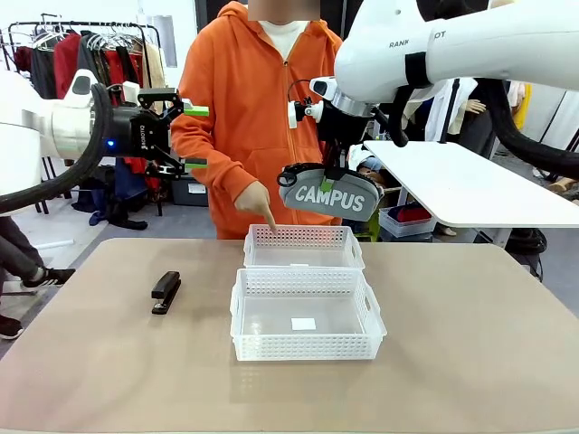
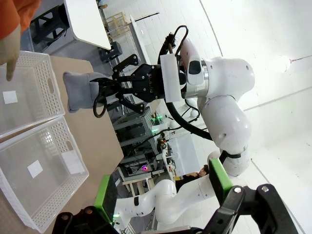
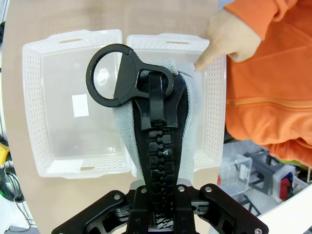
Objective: Distribute items into two baskets.
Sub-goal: Place the picked Pencil pouch into the Organizing basket as instructed by the person.
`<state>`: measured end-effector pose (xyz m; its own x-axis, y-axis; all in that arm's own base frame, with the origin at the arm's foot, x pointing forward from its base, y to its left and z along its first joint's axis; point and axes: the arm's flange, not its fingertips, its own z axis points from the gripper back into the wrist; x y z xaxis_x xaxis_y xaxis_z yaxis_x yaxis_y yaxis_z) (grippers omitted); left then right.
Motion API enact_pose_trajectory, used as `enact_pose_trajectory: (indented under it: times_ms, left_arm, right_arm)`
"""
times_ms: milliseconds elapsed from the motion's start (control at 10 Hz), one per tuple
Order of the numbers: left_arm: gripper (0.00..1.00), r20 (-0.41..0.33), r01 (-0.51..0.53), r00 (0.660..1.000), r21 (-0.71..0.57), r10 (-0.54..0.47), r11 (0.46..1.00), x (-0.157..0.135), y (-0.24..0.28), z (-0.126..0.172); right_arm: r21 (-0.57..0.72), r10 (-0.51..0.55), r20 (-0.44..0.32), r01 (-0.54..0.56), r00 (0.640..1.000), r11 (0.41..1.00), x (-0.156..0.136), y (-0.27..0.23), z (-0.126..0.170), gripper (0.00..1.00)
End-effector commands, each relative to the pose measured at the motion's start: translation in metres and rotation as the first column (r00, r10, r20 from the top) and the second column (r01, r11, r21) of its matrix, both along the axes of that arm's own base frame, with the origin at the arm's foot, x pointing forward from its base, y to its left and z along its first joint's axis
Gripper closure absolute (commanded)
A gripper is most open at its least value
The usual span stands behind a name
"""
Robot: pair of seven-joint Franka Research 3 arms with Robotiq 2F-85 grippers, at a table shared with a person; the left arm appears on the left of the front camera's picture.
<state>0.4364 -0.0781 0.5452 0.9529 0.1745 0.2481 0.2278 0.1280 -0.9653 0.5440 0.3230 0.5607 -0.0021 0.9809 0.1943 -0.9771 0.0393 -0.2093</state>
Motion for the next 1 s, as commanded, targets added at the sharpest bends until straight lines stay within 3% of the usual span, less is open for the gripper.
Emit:
enact_pose_trajectory:
  times_ms: [0,200,400,500,900]
  left_arm:
    - [0.00,0.004,0.004,1.000,-0.006,-0.004,1.000,-0.001,0.000,0.002]
    - [0.00,0.004,0.004,1.000,-0.006,-0.004,1.000,-0.001,0.000,0.002]
    - [0.00,0.004,0.004,1.000,-0.006,-0.004,1.000,-0.001,0.000,0.002]
    - [0.00,0.004,0.004,1.000,-0.006,-0.004,1.000,-0.001,0.000,0.002]
    - [0.00,0.004,0.004,1.000,-0.006,-0.004,1.000,-0.001,0.000,0.002]
  right_arm:
    - [0.001,0.001,0.004,-0.001,1.000,1.000,-0.001,0.000,0.002,1.00]
    - [0.015,0.017,-0.026,-0.017,1.000,1.000,0.008,0.003,-0.010,1.00]
    - [-0.016,0.087,0.002,-0.087,0.996,0.996,0.035,0.021,-0.037,1.00]
    - [-0.024,0.108,-0.021,-0.109,0.994,0.994,0.046,0.024,-0.051,1.00]
    - [-0.098,0.134,-0.058,-0.139,0.989,0.985,0.046,0.042,-0.098,1.00]
